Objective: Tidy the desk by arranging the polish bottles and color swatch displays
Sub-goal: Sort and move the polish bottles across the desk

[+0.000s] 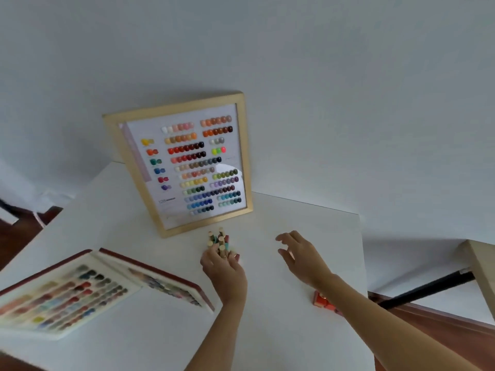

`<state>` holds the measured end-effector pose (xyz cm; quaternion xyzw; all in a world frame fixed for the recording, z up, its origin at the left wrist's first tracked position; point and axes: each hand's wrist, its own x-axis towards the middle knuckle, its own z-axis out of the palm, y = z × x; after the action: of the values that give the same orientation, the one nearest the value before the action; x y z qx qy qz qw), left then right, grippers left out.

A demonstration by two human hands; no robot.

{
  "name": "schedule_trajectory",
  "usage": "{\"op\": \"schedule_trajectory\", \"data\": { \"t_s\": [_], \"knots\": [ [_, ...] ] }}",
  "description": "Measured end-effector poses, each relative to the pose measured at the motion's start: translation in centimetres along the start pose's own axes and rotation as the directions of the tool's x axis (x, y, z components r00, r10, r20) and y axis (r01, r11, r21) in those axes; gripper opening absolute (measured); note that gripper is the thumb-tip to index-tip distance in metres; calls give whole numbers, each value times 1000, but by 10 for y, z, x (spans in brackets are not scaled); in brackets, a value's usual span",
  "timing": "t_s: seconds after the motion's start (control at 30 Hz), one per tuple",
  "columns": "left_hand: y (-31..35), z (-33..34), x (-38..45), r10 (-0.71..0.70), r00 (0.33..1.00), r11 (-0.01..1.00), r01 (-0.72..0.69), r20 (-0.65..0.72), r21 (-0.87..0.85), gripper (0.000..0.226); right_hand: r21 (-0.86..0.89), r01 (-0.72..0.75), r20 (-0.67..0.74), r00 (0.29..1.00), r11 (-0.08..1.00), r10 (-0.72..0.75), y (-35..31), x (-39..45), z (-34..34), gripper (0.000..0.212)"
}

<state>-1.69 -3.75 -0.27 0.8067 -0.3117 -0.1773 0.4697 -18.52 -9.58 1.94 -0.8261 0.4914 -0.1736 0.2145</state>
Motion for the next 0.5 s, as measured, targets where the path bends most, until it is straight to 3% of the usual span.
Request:
{"op": "schedule_trajectory", "data": {
  "t_s": [0.13, 0.3, 0.5],
  "knots": [
    [-8, -1, 14, -78, 997, 997, 78, -31, -2, 42, 3, 81, 193, 978, 997, -80, -22, 33, 30, 39],
    [-14, 5, 27, -122, 991, 992, 120, 55, 40, 75, -61, 152, 400, 909, 986, -115, -39, 72, 58, 72],
    [-21, 7, 36, -28, 999, 993, 23, 37, 119, 48, -54, 225, 519, 838, 973, -165, -51, 103, 79, 84]
  ]
}}
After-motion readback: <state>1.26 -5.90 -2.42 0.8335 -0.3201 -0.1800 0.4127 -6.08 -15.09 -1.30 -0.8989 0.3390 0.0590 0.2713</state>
